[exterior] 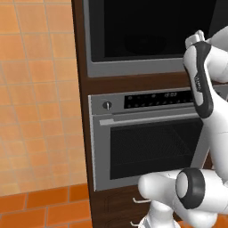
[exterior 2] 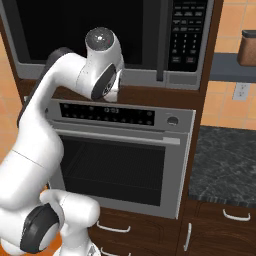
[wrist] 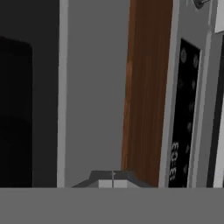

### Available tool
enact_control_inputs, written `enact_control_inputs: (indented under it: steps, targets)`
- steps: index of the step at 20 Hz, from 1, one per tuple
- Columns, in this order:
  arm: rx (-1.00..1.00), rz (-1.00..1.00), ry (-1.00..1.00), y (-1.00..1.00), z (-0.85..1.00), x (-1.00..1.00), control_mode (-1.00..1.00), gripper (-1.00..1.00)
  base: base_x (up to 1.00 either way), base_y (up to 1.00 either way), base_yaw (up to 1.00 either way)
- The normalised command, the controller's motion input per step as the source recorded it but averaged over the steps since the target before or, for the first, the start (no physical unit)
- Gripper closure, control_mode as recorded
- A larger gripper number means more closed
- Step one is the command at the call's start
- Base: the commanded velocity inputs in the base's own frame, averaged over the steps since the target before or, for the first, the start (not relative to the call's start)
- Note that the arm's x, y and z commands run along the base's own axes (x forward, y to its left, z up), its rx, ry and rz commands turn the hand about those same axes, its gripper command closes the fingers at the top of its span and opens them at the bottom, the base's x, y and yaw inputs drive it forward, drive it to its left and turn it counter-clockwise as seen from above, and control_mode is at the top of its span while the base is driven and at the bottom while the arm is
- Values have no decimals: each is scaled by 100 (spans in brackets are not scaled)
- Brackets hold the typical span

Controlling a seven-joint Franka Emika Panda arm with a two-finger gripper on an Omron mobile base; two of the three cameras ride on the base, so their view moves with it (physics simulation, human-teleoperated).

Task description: Open the microwave, place the bowl with waffle inside the microwave, then close the microwave door and turn it on.

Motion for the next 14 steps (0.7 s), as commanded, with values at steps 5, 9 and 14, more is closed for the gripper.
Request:
enact_control_inputs:
  steps: [5, 9, 14]
  targets:
    - [0, 18, 21, -21, -17, 100, -100, 100, 0, 0, 0]
    - [-11, 6, -37, 0, -45, 22, -100, 100, 0, 0, 0]
    - [-4, 5, -84, -24, -7, -97, -100, 100, 0, 0, 0]
